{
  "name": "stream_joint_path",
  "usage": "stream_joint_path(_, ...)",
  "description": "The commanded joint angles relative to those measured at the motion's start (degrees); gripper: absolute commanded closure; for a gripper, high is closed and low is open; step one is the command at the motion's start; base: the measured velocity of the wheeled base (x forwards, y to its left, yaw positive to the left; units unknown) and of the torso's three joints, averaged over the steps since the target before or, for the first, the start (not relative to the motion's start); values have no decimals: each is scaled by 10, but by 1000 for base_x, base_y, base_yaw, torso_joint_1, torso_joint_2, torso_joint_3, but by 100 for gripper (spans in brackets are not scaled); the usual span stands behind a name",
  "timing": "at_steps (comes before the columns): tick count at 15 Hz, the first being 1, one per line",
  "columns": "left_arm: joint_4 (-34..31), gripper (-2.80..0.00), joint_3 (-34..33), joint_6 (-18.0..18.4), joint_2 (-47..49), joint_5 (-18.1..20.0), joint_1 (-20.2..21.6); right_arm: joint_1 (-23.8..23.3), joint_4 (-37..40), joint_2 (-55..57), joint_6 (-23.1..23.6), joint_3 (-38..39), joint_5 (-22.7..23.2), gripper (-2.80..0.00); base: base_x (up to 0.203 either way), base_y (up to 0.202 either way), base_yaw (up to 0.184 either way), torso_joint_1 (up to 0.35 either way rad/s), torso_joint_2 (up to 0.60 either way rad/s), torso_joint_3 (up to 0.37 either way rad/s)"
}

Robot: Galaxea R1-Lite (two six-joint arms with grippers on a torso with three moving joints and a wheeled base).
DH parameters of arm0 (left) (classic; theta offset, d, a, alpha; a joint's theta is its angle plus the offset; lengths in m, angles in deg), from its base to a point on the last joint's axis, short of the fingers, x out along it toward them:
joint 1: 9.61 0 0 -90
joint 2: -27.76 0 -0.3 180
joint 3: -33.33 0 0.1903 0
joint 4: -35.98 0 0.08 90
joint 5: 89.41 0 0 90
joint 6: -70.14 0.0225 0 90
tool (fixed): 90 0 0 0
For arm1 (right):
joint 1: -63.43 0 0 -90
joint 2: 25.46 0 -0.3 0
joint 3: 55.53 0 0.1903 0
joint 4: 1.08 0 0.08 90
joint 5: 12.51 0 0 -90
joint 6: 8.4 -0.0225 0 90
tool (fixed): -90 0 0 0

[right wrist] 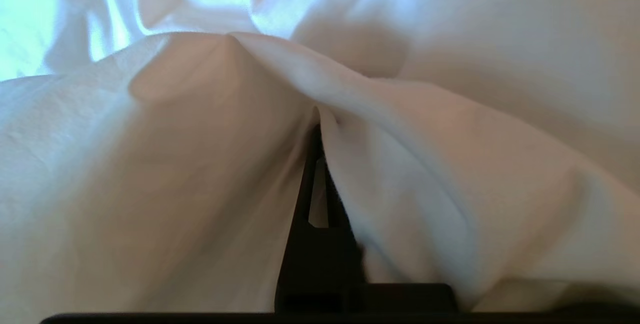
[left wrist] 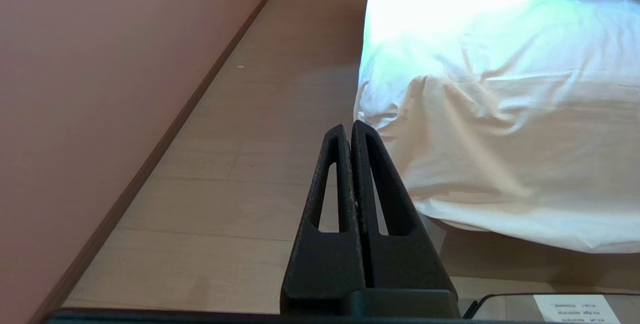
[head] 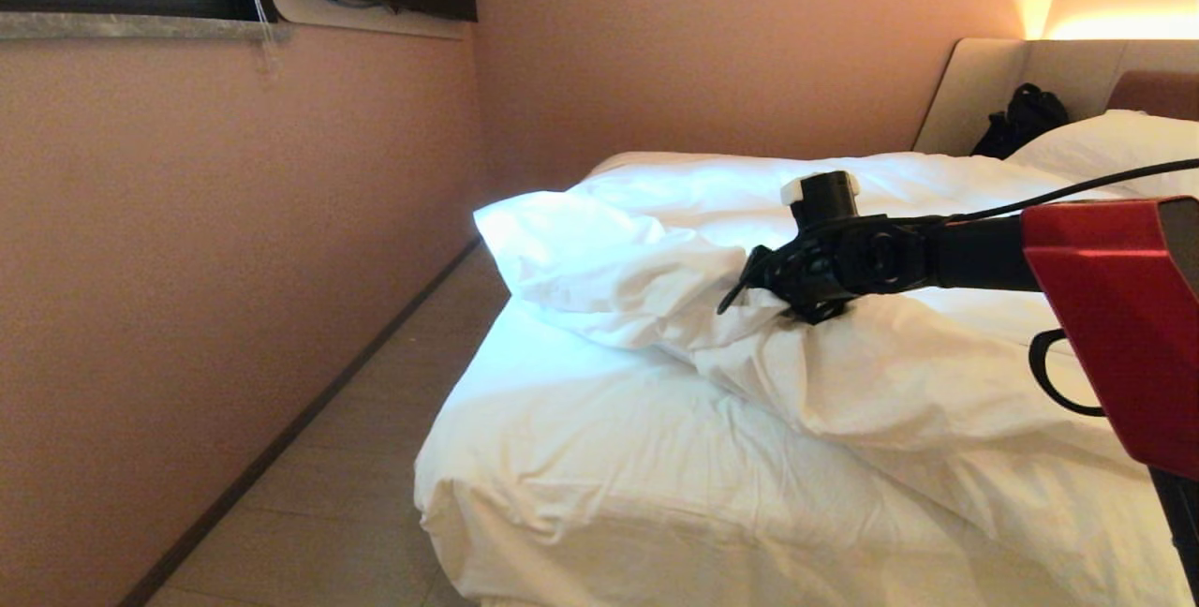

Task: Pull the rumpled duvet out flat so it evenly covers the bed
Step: Flatten the corners of the folded blanket

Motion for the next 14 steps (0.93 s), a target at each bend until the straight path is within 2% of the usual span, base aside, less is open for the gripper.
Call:
stream_joint_path(1, 0, 0, 0, 0, 0, 0, 0, -7, 1, 6, 3, 3, 0, 0, 0, 0, 0, 0, 0, 0)
stream_joint_path(4, 1, 0, 0, 0, 0, 0, 0, -7, 2, 19, 1, 3, 3, 0, 0, 0, 0, 0, 0, 0)
stream_joint_path(5, 0, 0, 0, 0, 0, 0, 0, -7, 2, 17, 1, 3, 4, -280, 0, 0, 0, 0, 0, 0)
stream_joint_path(12, 1, 0, 0, 0, 0, 0, 0, -6, 6, -49, 1, 31, 8, -280, 0, 0, 0, 0, 0, 0)
stream_joint_path(14, 1, 0, 0, 0, 0, 0, 0, -4, 4, -97, 1, 48, 8, -280, 0, 0, 0, 0, 0, 0)
